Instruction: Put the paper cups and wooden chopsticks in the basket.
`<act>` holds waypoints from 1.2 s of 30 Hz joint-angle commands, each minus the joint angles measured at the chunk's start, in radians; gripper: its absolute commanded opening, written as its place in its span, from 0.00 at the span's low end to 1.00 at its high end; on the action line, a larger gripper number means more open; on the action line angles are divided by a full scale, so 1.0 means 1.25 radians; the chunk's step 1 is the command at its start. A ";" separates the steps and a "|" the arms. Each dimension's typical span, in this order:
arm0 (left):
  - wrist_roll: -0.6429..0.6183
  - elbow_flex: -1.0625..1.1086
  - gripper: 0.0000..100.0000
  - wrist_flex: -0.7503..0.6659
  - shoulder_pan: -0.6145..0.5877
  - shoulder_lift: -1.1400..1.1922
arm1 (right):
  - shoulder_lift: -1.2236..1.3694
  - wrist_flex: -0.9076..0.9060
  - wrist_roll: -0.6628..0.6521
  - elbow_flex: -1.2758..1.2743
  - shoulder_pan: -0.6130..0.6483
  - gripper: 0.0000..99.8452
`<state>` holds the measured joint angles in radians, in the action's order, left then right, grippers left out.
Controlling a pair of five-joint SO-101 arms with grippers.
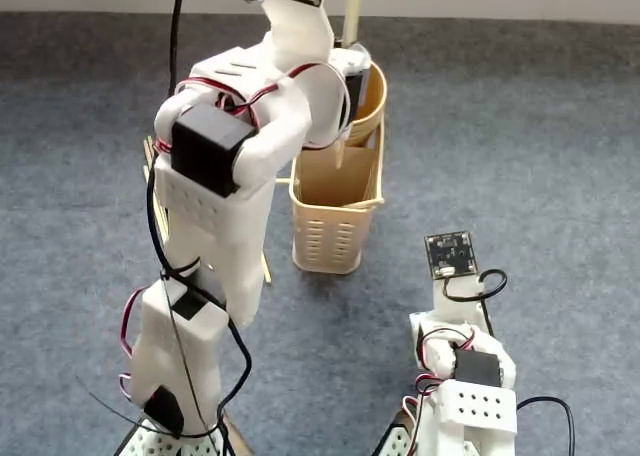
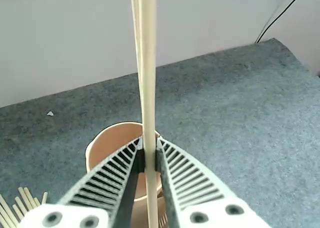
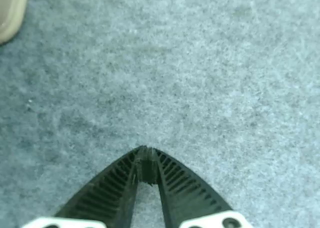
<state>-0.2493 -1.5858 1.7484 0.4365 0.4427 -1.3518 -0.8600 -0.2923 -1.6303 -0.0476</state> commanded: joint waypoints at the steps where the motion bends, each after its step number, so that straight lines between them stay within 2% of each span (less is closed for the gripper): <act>1: -0.004 0.002 0.01 0.004 0.009 -0.033 | -0.008 0.010 -0.009 0.003 -0.007 0.00; 4: -0.001 0.001 0.03 0.004 0.009 -0.034 | -0.008 0.010 -0.009 0.003 -0.007 0.00; 9: 0.000 0.002 0.19 0.005 0.009 -0.040 | -0.008 0.010 -0.009 0.003 -0.007 0.00; 17: 0.001 -0.001 0.17 0.006 -0.018 -0.040 | -0.008 0.012 -0.009 0.003 -0.007 0.00; 20: 0.001 0.004 0.17 0.009 -0.117 -0.040 | -0.008 0.012 -0.009 0.003 -0.007 0.00; 25: -0.001 0.007 0.17 0.007 -0.387 -0.033 | -0.008 0.012 -0.009 0.003 -0.007 0.00; 28: -0.001 0.044 0.17 0.009 -0.505 -0.015 | -0.008 0.012 -0.009 0.003 -0.007 0.00; 33: 0.002 0.223 0.17 0.009 -0.562 0.066 | -0.008 0.012 -0.009 0.003 -0.007 0.00; 34: 0.028 0.278 0.17 0.009 -0.563 0.089 | -0.008 0.012 -0.009 0.003 -0.007 0.00; 36: 0.160 0.412 0.15 0.009 -0.558 0.137 | -0.008 0.012 -0.009 0.003 -0.007 0.00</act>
<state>-0.2110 -1.2574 1.7545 -0.2601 0.5700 -1.3518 -0.8600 -0.2923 -1.6303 -0.0476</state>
